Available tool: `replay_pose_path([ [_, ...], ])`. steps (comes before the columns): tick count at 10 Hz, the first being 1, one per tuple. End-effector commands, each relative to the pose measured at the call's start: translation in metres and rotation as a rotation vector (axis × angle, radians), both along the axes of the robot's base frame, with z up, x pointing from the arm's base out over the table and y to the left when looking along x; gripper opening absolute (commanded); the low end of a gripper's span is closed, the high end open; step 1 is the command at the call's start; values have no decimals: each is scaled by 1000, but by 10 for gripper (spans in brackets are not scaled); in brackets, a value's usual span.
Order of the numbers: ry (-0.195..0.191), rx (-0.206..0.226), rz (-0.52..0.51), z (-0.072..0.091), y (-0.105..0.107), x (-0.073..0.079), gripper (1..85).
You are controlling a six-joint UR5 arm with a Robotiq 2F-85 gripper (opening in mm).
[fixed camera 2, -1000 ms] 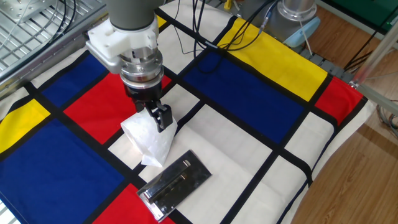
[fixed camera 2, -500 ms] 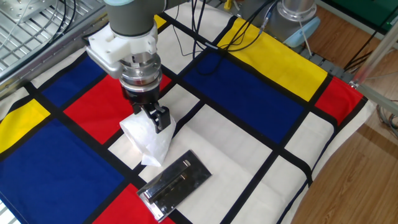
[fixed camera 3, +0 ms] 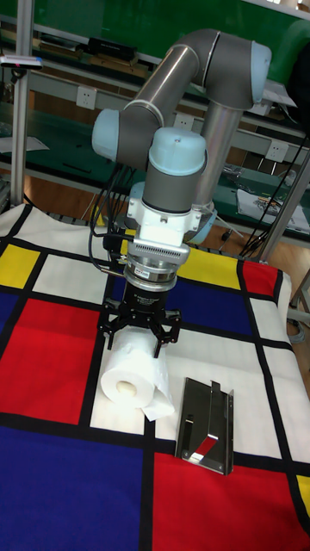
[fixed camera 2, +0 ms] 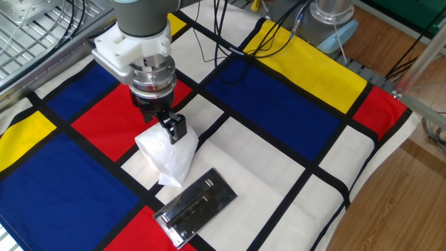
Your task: Put the toilet paper on its holder
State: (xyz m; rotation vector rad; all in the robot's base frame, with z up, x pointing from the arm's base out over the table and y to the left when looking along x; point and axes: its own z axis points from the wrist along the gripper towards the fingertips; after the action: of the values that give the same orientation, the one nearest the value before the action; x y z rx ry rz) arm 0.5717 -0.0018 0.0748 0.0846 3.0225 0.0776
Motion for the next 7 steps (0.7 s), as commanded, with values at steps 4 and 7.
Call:
replay_pose_path([
  [4, -1, 11, 18, 8, 8, 6, 807],
  [7, 19, 13, 1, 18, 24, 6, 807],
])
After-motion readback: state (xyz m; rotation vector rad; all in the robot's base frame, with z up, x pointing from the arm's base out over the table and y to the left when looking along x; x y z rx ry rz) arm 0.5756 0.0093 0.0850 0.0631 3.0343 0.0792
